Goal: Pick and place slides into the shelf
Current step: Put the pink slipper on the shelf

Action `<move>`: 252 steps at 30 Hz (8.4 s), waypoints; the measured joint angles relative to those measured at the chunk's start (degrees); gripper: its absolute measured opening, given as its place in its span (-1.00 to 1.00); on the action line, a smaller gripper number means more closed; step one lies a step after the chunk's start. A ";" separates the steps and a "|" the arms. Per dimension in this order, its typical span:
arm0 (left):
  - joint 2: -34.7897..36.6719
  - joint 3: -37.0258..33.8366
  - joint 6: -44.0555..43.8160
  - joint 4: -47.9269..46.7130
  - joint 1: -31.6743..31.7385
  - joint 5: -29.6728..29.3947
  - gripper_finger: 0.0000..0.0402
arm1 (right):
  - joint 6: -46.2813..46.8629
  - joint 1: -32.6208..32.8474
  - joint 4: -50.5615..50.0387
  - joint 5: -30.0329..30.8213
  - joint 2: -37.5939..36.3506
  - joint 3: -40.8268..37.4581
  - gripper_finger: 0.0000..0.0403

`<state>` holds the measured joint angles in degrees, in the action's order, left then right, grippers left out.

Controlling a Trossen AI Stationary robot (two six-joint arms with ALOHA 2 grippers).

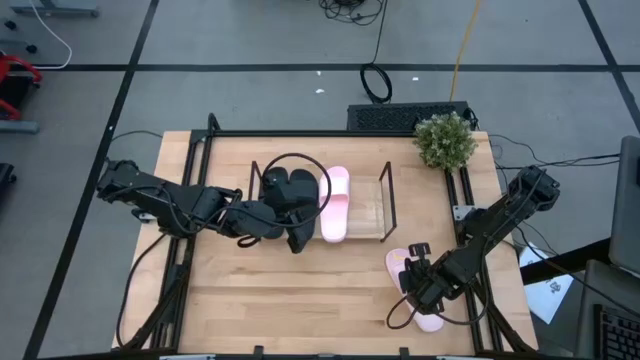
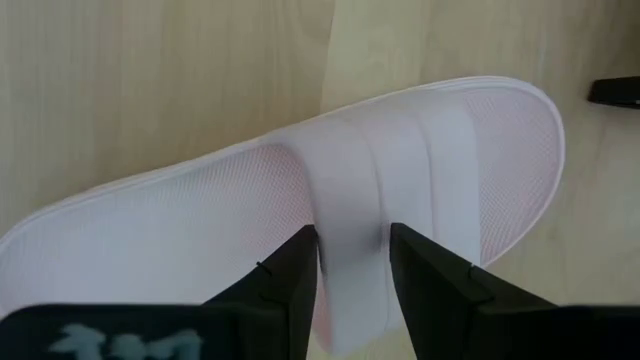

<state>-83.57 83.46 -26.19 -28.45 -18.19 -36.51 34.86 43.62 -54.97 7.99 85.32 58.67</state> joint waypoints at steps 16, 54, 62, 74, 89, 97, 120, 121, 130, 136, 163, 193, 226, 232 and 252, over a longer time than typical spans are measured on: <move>0.00 0.00 1.00 -0.04 -2.39 -4.05 -0.44 | 6.66 0.00 2.26 2.97 -0.02 -5.66 -0.42; 0.00 0.02 3.44 -0.02 -3.21 -5.46 -0.44 | 13.84 0.42 1.02 8.86 0.02 -5.75 -0.98; 0.00 0.02 3.44 0.00 -4.14 -5.53 -0.44 | 18.52 2.66 -0.27 8.83 0.02 -4.98 -1.00; 0.00 0.02 3.44 0.00 -4.14 -5.55 -0.44 | 26.48 7.19 -14.14 7.52 0.09 11.67 -1.00; 0.00 0.02 4.83 -0.02 -4.14 -5.65 -0.44 | 25.92 4.94 -9.03 7.19 0.04 27.33 -1.00; 2.85 0.15 6.02 -4.43 -4.56 -12.14 -0.44 | 16.75 -0.99 -1.80 14.66 0.02 32.35 -1.00; 20.06 0.09 18.10 -10.82 -4.95 -19.41 -0.44 | -6.29 -31.10 2.48 23.82 1.72 37.92 -1.00; 20.27 0.05 18.91 -10.85 -4.95 -19.96 -0.44 | -6.68 -31.96 2.23 23.80 1.88 37.92 -1.00; 20.39 0.00 22.97 -10.93 -4.23 -21.22 -0.44 | -5.69 -37.22 -6.34 26.71 2.56 38.23 -1.00; 20.39 0.00 23.12 -10.95 -4.23 -21.67 -0.44 | -3.39 -38.79 -12.72 26.71 2.51 39.97 -1.00; 20.39 0.00 23.53 -11.05 -4.23 -21.75 -0.44 | -0.46 -39.52 -23.22 23.05 9.51 40.37 -1.00; 20.39 0.00 24.86 -11.30 -4.23 -21.73 -0.44 | -2.21 -42.15 -23.29 19.96 11.25 36.56 -1.00; 20.37 0.00 25.89 -11.23 -4.23 -21.70 -0.44 | -8.36 -45.58 -16.24 17.23 11.26 28.52 -1.00; 20.37 0.00 26.11 -11.23 -4.23 -21.68 -0.44 | -8.62 -45.92 -15.92 15.62 11.26 26.98 -1.00; 20.37 0.00 26.04 -11.23 -4.23 -21.90 -0.44 | -10.21 -46.23 -9.85 14.28 11.26 23.32 -1.00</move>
<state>-63.20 83.46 -0.14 -39.68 -22.41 -58.41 24.65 -2.61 -64.82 22.27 96.57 82.00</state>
